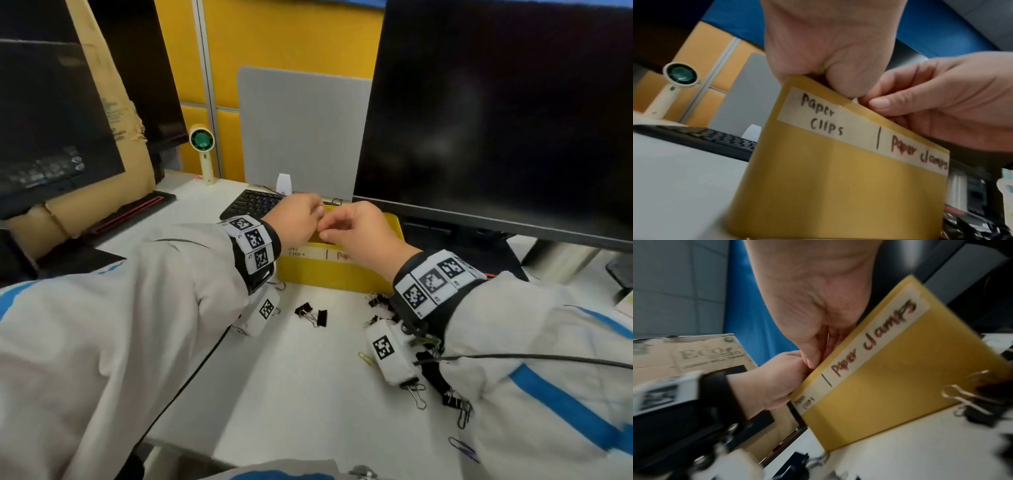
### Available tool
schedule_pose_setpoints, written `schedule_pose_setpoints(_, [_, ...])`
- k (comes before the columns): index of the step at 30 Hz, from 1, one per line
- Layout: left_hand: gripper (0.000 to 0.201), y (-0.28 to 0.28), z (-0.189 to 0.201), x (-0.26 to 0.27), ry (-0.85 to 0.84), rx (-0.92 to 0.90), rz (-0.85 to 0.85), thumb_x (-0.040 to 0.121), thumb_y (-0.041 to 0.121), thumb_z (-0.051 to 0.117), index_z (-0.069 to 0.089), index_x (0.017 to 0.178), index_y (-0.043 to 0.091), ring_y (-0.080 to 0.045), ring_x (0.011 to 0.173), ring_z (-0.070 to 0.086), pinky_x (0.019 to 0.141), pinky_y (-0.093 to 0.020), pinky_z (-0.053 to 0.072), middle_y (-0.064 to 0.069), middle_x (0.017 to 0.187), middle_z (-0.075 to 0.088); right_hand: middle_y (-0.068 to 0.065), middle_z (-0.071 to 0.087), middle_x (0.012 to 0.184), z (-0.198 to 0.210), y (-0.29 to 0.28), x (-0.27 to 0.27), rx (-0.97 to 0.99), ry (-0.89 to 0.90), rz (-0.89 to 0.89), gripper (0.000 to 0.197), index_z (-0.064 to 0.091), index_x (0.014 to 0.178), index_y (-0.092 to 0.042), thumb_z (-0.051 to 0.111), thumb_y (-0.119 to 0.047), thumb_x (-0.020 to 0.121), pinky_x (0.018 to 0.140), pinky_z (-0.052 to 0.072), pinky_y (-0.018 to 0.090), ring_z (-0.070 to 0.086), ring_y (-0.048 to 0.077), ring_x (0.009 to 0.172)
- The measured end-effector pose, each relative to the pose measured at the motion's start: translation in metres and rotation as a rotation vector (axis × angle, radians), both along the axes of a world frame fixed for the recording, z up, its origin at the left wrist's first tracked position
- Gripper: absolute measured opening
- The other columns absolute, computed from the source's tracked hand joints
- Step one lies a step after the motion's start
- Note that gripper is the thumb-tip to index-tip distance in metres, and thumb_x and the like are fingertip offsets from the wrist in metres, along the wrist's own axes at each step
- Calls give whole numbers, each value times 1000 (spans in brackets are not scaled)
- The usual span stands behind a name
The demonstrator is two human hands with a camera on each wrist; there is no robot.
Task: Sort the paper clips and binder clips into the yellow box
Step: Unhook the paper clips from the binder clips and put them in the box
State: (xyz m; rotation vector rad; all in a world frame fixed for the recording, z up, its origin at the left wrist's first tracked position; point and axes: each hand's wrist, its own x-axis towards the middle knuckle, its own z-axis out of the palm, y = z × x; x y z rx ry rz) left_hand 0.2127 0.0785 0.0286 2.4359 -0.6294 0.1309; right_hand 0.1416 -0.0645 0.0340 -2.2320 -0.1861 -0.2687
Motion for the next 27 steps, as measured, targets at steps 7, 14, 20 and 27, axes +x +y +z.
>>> schedule_pose_setpoints(7, [46, -4, -6, -15, -165, 332, -17, 102, 46, 31, 57, 71, 24, -22, 86, 58, 110, -54, 28, 3, 74, 60, -2, 72, 77, -1, -27, -74, -310, 222, 287, 14, 76, 85, -11, 86, -10, 75, 57, 48, 12, 59, -2, 61])
schedule_pose_setpoints(14, [24, 13, -3, -51, -333, 113, -98, 92, 53, 61, 62, 94, 29, -15, 111, 45, 99, -40, 36, 7, 110, 54, 2, 73, 78, -32, -42, -108, -454, 437, 277, 27, 73, 81, -12, 93, -11, 63, 63, 61, 37, 69, 16, 65])
schedule_pose_setpoints(20, [27, 24, -2, -71, -224, 413, -366, 81, 57, 72, 64, 78, 32, -2, 69, 55, 58, -22, 41, 14, 74, 60, 7, 75, 85, -32, -33, -108, -397, 542, 273, 25, 72, 90, -11, 80, 4, 72, 70, 63, 47, 67, 16, 68])
schedule_pose_setpoints(27, [39, 22, -26, -71, 131, 588, -274, 69, 50, 86, 69, 94, 25, -11, 81, 62, 73, -33, 57, 11, 88, 67, -5, 67, 86, -32, -26, -100, -544, 530, 374, 24, 70, 99, -21, 70, -8, 79, 73, 59, 38, 65, 18, 76])
